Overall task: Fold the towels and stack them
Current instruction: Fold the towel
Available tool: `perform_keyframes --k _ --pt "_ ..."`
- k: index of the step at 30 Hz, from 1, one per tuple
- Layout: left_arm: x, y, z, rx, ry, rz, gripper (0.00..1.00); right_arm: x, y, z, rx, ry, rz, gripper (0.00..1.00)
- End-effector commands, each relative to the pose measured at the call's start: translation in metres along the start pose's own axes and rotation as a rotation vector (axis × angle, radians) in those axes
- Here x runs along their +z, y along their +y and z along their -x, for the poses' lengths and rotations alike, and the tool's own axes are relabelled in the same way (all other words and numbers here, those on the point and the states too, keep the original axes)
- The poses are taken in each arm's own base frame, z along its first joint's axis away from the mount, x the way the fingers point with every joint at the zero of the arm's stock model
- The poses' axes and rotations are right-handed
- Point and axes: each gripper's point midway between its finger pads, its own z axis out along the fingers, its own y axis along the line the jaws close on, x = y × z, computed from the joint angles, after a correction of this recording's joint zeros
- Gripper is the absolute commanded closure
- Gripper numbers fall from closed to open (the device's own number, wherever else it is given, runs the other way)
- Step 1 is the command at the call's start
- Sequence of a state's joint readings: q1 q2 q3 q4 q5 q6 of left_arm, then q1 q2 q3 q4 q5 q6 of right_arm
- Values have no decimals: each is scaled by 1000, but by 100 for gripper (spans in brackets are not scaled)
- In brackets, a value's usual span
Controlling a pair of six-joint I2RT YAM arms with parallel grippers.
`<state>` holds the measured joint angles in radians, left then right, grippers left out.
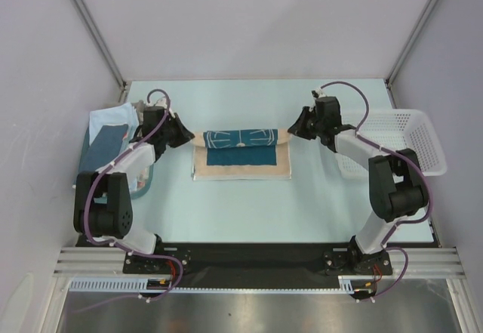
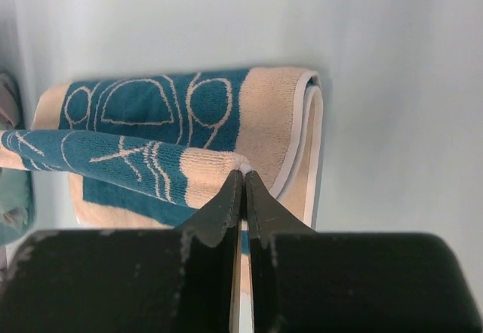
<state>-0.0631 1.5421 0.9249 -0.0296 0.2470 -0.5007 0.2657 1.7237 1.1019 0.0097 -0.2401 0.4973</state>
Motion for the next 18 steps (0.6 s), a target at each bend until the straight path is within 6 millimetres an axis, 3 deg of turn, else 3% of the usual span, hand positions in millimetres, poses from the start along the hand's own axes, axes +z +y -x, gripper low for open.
perform_keyframes --k 1,9,18 --pt "-14 2 -11 -20 22 17 100 -18 9 5 -21 -43 -3 100" --pt "-26 1 -33 -15 69 13 100 -34 0 -23 -16 0 -29 100" --pt "-34 3 -44 -9 86 12 100 -47 4 -38 -44 14 -28 100"
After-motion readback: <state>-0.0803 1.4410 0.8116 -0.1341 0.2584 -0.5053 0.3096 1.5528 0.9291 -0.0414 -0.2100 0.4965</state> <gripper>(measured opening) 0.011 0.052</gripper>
